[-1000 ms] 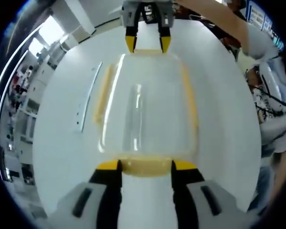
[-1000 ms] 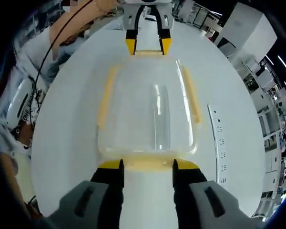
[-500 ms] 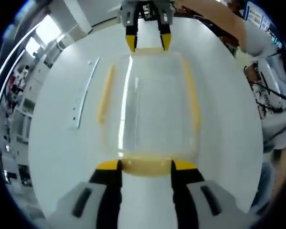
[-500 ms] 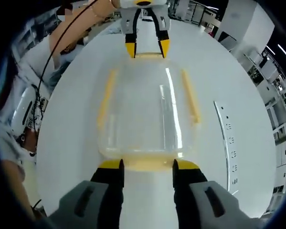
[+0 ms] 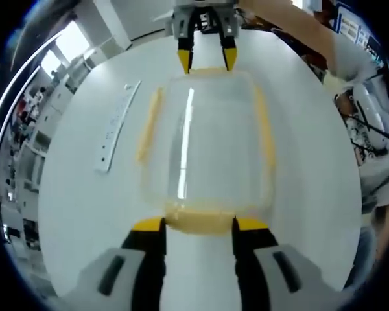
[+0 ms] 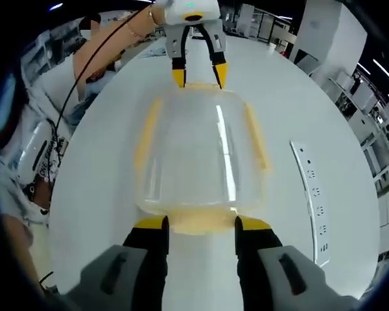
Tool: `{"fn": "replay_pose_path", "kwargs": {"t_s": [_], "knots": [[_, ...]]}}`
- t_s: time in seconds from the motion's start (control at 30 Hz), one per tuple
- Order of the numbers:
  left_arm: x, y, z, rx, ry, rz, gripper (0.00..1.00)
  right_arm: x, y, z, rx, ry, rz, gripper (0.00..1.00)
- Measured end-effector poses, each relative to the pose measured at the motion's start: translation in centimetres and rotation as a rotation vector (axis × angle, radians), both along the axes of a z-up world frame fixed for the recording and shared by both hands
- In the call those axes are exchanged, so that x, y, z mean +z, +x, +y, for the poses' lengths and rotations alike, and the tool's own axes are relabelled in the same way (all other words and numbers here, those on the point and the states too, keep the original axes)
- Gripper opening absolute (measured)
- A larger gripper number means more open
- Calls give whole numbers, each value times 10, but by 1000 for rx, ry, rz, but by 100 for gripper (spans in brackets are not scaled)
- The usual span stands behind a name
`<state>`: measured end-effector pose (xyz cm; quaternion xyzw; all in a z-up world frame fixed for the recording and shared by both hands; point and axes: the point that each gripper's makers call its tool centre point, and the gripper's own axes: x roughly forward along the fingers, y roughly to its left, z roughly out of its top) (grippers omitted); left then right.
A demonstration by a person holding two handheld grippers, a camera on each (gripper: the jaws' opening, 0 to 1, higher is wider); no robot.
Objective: Snap each plastic latch of the storage box into its locked position after aligning the lid with the box until every specified latch is closed and the lid sits flush.
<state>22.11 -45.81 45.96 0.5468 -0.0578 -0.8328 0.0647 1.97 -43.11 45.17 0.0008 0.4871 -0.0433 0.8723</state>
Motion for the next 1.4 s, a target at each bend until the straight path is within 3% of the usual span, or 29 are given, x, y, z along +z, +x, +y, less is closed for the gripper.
{"fn": "replay_pose_path", "kwargs": {"t_s": [0.17,0.3,0.37,0.47,0.57,0.7,0.8,0.97,1.07,1.2,1.33,1.4], "knots": [[1,13,-8,23,-46,-14,44,2,-8,0,-21,7,0,39],[13,20,-20,40,-134,-4,35,3,-21,-5,-21,-25,39,28],[23,16,-22,61,-144,53,32,11,-21,-11,-39,-56,13,28],[36,0,-20,54,-151,132,28,28,-3,-18,-37,-106,-85,22],[40,-25,-11,54,-86,234,22,40,19,-18,-19,-127,-174,17],[41,-53,-6,89,-10,361,15,33,34,-15,-9,-115,-171,14],[35,-60,-8,95,-3,377,8,25,37,-14,-16,-111,-146,11],[22,-64,-8,118,20,390,0,22,38,-12,-36,-90,-177,3],[17,-63,-10,125,22,381,0,22,32,-17,-69,-116,-185,0],[20,-65,-14,137,20,401,0,34,13,-29,-204,-109,-284,0],[20,-65,-20,157,29,401,0,29,-5,-32,-222,-113,-332,0],[21,-69,-19,164,65,421,0,22,-9,-31,-224,-111,-348,0]]}}
